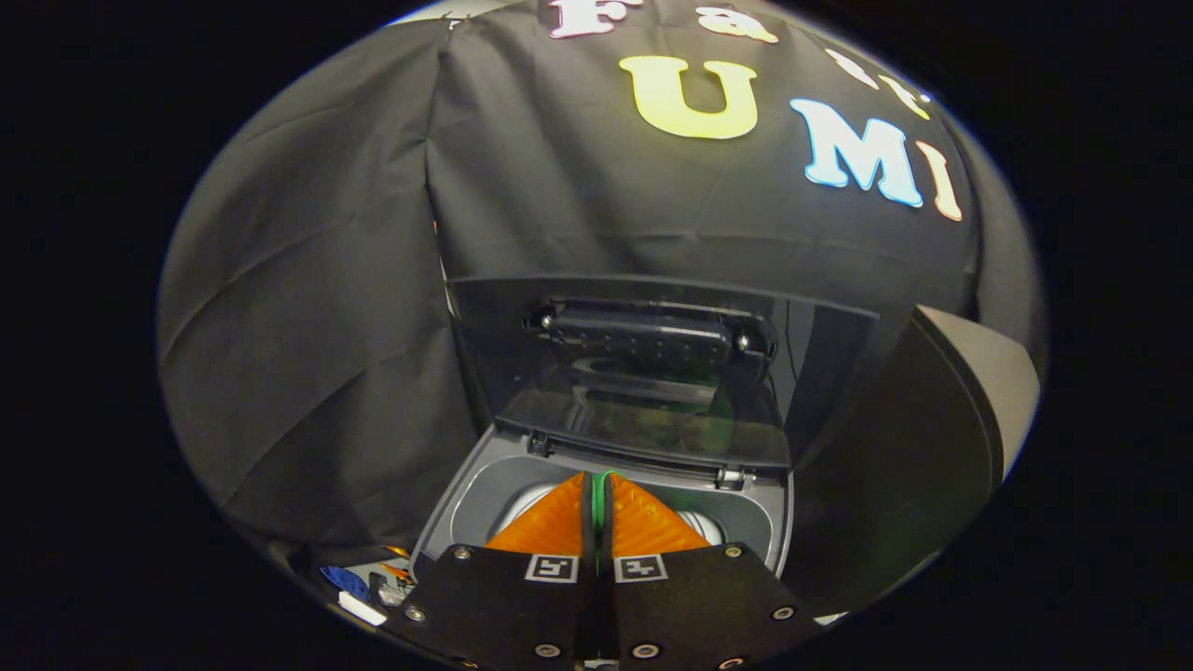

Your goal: Put the clothes into the washing machine and then close the washing machine lid.

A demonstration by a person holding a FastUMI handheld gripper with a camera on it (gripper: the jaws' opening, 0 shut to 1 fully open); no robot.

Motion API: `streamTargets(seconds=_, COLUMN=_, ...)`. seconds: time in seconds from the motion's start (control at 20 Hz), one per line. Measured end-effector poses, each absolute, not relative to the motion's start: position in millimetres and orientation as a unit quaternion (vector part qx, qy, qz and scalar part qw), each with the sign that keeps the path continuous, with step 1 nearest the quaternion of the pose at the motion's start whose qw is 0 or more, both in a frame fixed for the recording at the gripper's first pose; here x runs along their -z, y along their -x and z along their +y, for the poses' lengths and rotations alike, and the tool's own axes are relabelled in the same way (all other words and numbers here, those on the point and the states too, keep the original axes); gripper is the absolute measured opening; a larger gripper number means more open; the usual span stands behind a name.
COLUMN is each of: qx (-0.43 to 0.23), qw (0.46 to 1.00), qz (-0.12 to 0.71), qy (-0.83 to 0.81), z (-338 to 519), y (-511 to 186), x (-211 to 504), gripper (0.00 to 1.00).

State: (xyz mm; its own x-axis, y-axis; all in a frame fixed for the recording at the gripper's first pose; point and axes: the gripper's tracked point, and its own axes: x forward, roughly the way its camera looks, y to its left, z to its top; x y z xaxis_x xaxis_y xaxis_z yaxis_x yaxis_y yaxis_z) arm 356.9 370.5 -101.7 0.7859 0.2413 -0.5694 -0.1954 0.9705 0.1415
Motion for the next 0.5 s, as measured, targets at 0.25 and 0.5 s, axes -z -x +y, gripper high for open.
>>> streamTargets(seconds=0.25, qx=-0.106, qw=0.928, qz=0.355, qy=-0.047, z=366, y=-350, x=147, gripper=0.00)
streamTargets(seconds=0.5, qx=-0.105, qw=0.909, qz=0.399, qy=-0.064, z=368, y=-339, x=184, gripper=0.00)
